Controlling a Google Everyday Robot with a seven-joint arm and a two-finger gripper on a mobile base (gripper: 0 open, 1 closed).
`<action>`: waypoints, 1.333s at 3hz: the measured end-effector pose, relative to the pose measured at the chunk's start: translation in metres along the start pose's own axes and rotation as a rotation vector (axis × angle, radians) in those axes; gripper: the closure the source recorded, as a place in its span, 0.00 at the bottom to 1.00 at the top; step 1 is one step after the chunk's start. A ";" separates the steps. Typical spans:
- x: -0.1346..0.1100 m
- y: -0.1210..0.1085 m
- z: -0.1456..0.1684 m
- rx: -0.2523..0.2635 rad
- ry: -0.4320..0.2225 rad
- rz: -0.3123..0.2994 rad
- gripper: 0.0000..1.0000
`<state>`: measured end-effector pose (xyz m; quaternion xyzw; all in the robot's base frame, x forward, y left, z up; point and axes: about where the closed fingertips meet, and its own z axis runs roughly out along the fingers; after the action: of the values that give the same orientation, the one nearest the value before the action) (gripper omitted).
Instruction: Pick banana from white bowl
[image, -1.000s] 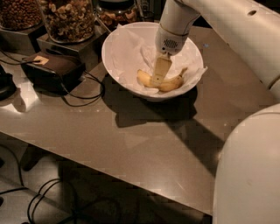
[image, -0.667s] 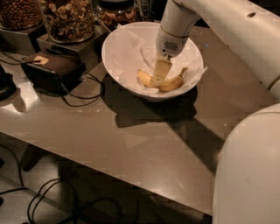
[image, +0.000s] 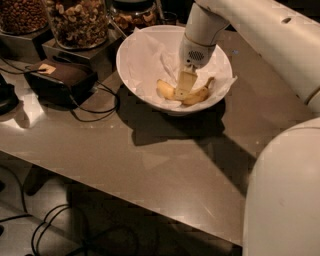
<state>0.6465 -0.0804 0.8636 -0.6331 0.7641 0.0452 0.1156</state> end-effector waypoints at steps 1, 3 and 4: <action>0.006 0.004 0.003 -0.013 -0.003 0.005 0.46; 0.011 0.007 0.006 -0.024 -0.006 0.013 0.47; 0.013 0.007 0.007 -0.028 -0.006 0.016 0.47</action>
Offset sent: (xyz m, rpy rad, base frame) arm -0.0147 -0.0143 -0.0081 0.0127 0.0404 -0.0083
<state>0.6382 -0.0897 0.8535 -0.6284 0.7680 0.0587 0.1088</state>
